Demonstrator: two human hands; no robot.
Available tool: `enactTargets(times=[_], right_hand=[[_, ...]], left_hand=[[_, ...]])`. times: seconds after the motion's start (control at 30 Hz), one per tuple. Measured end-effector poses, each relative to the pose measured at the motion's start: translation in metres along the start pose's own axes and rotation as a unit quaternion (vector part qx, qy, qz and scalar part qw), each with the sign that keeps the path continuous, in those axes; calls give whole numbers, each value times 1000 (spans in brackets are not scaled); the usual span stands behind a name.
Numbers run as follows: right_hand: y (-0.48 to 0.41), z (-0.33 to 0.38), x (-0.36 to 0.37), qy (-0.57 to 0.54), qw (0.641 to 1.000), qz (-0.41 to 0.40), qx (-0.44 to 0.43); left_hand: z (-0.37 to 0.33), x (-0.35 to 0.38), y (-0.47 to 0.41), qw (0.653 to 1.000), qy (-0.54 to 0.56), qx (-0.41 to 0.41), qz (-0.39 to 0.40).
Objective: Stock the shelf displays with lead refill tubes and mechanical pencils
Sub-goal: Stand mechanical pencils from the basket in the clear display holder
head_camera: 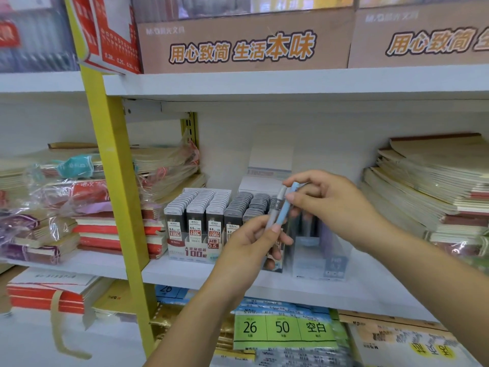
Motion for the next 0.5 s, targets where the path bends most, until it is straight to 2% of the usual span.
enactTargets(times=[0.1, 0.2, 0.3, 0.37, 0.5], right_hand=[[9, 2, -16, -82, 995, -55, 6], [23, -1, -27, -84, 995, -35, 26], [34, -3, -29, 35, 997, 49, 45], [35, 0, -25, 135, 984, 111, 35], [25, 12, -8, 235, 965, 111, -25]], left_hand=[[1, -6, 3, 1000, 18, -13, -3], [2, -15, 5, 997, 50, -26, -44], [0, -21, 5, 992, 83, -22, -97], [-2, -22, 5, 992, 48, -10, -120], [-12, -15, 3, 991, -65, 33, -113]])
Point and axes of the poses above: each hand's wrist, its own y-axis away from the middle knuckle, its own x-axis out of the palm, z = x × y, the point moved 2 cm from there along -y, towards the middle knuckle, and after that the axes turned 5 degrees about -x, right-handed, at the moved point
